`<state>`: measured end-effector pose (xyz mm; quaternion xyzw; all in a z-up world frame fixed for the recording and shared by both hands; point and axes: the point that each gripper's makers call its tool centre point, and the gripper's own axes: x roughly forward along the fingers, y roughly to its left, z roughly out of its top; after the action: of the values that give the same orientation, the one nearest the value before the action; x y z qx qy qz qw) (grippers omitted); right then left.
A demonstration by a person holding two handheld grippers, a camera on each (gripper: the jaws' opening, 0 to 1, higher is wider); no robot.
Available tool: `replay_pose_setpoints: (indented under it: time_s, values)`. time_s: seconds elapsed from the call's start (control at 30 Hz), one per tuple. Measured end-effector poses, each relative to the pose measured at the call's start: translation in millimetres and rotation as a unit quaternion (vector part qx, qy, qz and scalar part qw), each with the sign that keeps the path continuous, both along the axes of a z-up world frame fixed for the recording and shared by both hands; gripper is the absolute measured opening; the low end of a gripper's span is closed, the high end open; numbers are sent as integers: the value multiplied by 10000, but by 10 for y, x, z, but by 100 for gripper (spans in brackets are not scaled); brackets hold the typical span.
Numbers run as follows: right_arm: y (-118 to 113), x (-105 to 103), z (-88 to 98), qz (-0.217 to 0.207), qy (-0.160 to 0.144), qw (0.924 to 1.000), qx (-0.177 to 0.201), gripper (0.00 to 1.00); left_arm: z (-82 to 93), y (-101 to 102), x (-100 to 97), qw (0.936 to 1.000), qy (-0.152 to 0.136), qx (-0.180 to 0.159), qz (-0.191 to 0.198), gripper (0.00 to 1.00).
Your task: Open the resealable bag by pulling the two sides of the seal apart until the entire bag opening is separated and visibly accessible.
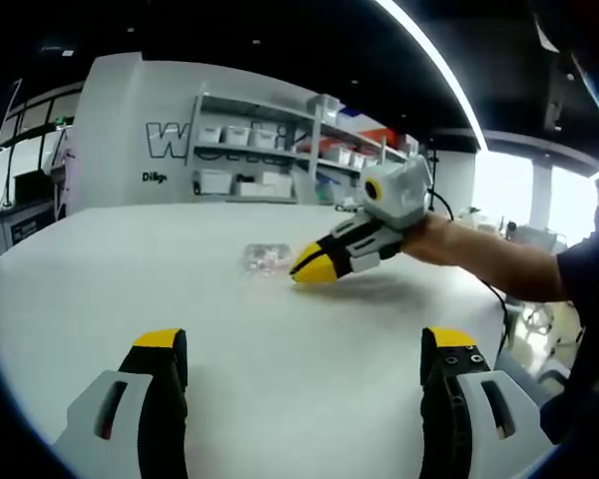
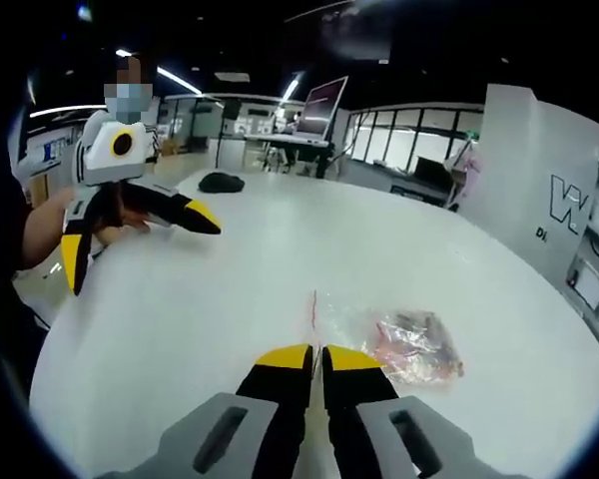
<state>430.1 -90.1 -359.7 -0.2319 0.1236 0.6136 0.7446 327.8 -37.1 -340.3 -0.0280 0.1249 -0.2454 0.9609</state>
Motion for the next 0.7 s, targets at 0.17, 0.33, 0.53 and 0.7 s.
replay_pose_setpoints:
  time_s: [0.17, 0.33, 0.53, 0.7]
  values:
    - [4, 6, 42, -82, 264, 9994, 209, 0, -2, -4, -8, 10000, -3, 0, 9, 97]
    - [6, -2, 55, -232, 775, 9955, 494, 0, -8, 0, -12, 10000, 5, -8, 17, 96]
    - [9, 5, 103, -420, 1472, 9840, 915, 0, -12, 14, -8, 10000, 16, -1, 24, 96]
    - [3, 8, 109, -448, 1682, 9794, 1024, 0, -10, 17, -6, 10000, 12, -4, 24, 96]
